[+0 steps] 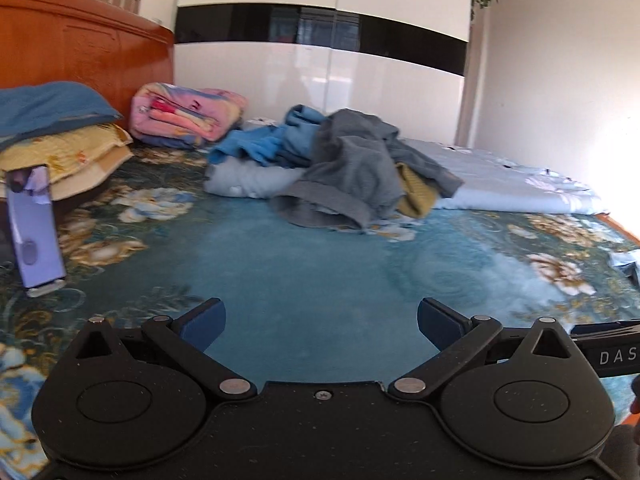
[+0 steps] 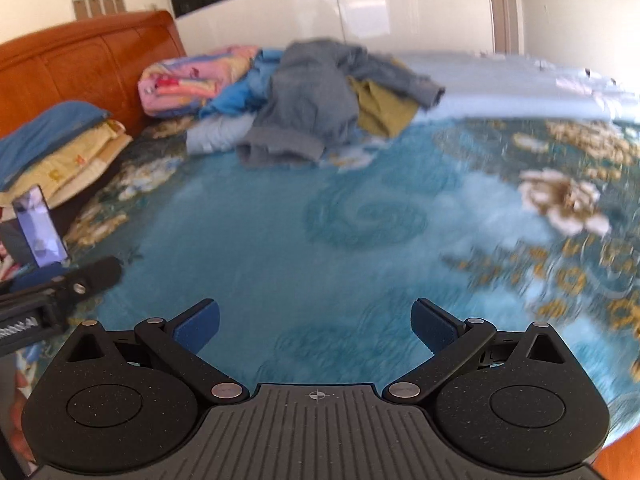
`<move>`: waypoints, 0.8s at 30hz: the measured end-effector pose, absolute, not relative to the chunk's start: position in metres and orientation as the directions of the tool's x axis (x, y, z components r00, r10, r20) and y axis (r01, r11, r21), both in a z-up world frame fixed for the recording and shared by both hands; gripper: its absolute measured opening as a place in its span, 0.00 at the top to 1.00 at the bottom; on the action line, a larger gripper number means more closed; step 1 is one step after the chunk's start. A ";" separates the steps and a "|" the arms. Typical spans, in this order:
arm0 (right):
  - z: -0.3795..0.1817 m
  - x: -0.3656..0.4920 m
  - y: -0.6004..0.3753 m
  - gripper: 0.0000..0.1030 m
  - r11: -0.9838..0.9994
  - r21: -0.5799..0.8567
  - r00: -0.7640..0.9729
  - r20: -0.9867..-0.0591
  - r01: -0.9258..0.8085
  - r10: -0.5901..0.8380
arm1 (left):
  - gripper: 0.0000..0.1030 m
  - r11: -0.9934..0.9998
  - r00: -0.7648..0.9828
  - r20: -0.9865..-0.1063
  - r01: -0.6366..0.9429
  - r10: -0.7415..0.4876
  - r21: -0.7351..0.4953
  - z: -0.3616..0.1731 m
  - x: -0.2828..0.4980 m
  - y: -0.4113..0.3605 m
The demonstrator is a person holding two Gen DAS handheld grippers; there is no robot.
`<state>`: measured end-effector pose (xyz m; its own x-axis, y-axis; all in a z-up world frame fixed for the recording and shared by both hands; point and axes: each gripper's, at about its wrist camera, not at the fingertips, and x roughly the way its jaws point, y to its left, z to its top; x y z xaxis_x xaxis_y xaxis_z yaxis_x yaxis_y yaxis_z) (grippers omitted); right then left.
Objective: Fold clothes
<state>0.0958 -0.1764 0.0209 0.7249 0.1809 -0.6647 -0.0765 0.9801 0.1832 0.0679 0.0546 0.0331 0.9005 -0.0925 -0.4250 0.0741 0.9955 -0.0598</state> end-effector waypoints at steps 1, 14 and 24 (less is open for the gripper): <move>0.017 0.095 -0.172 0.00 0.982 0.171 0.725 -0.667 -0.074 0.171 | 0.02 0.997 0.905 -0.419 0.058 -0.072 -0.045 0.030 0.066 0.058; -0.029 0.099 -0.150 0.00 0.996 0.065 0.784 -0.620 0.065 -0.011 | 0.02 0.998 0.875 -0.483 -0.016 -0.012 -0.053 -0.026 0.078 0.064; -0.064 0.107 -0.160 0.00 0.995 0.066 0.737 -0.675 0.080 -0.014 | 0.01 0.997 0.843 -0.538 -0.026 -0.015 -0.068 -0.062 0.094 0.042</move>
